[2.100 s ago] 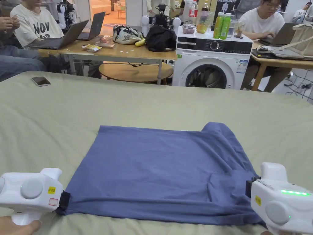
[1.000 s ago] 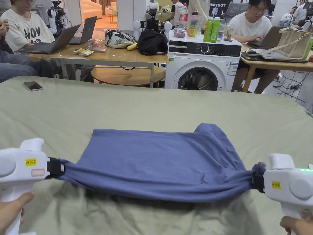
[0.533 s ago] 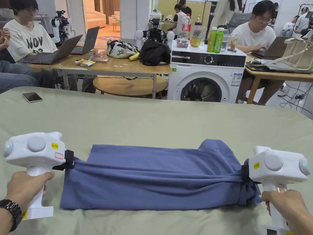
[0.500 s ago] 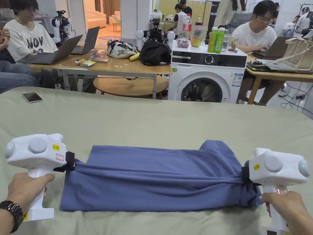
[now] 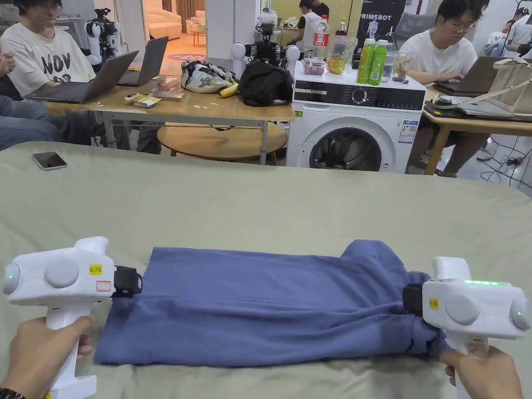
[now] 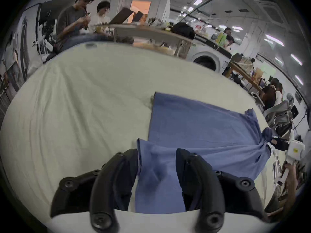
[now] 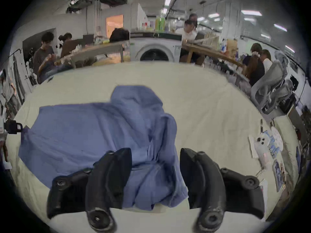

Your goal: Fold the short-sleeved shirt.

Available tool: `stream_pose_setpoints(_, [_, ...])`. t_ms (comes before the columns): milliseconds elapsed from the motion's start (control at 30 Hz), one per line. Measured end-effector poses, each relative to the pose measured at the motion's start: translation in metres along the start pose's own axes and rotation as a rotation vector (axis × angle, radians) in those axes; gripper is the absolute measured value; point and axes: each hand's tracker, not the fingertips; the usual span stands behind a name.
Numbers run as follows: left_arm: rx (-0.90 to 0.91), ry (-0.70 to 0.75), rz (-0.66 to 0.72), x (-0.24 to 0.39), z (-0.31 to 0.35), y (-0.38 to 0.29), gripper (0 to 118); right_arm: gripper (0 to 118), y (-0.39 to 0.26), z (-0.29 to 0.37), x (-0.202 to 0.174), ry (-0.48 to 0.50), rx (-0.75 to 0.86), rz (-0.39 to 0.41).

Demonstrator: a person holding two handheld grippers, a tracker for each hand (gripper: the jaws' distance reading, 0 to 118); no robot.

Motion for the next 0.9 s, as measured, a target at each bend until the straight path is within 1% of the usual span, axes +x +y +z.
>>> stream_pose_setpoints(100, [0.091, -0.057, -0.019, 0.017, 0.029, -0.014, 44, 60, -0.010, 0.027, -0.010, 0.016, 0.083, -0.059])
stream_pose_setpoints(133, [0.128, -0.073, -0.041, 0.023, 0.039, -0.021, 44, 58, -0.014, 0.035, -0.016, 0.022, 0.111, -0.072])
stream_pose_setpoints(167, [0.173, -0.067, -0.055, 0.029, 0.049, -0.028, 41, 50, -0.019, 0.044, -0.020, 0.032, 0.145, -0.076])
stream_pose_setpoints(200, [0.201, -0.059, -0.075, 0.035, 0.057, -0.035, 31, 33, -0.024, 0.052, -0.025, 0.048, 0.176, -0.072])
stream_pose_setpoints(233, [0.239, -0.040, -0.100, 0.042, 0.066, -0.042, 10, 12, -0.030, 0.060, -0.030, 0.051, 0.213, -0.058])
stream_pose_setpoints(267, [0.270, -0.022, -0.121, 0.048, 0.073, -0.049, 10, 12, -0.033, 0.066, -0.038, 0.039, 0.229, -0.039])
stream_pose_setpoints(300, [0.271, -0.011, -0.146, 0.050, 0.074, -0.053, 2, 6, -0.038, 0.072, -0.042, 0.025, 0.248, -0.032])
stream_pose_setpoints(333, [0.307, 0.047, -0.144, 0.053, 0.081, -0.060, 0, 0, -0.044, 0.078, -0.044, 0.023, 0.277, -0.042])
stream_pose_setpoints(400, [0.291, -0.010, -0.128, 0.053, 0.090, -0.068, 0, 0, -0.050, 0.087, -0.049, 0.047, 0.299, -0.046])
stream_pose_setpoints(533, [0.255, 0.010, -0.089, 0.044, 0.098, -0.072, 0, 0, -0.059, 0.099, -0.056, 0.045, 0.320, -0.046])
stream_pose_setpoints(633, [0.131, 0.035, -0.091, 0.028, 0.090, -0.067, 0, 0, -0.062, 0.101, -0.057, 0.043, 0.309, -0.025])
stream_pose_setpoints(800, [-0.064, 0.019, 0.007, -0.007, 0.060, -0.049, 0, 0, -0.064, 0.092, -0.054, 0.043, 0.264, -0.008])
stream_pose_setpoints(833, [-0.115, 0.038, 0.028, -0.015, 0.048, -0.045, 4, 0, -0.065, 0.090, -0.053, 0.040, 0.257, -0.007])
stream_pose_setpoints(867, [-0.163, 0.029, 0.028, -0.019, 0.039, -0.041, 21, 0, -0.065, 0.088, -0.052, 0.037, 0.251, -0.007])
stream_pose_setpoints(900, [-0.212, 0.013, 0.035, -0.025, 0.028, -0.041, 41, 0, -0.066, 0.087, -0.051, 0.034, 0.242, -0.007])
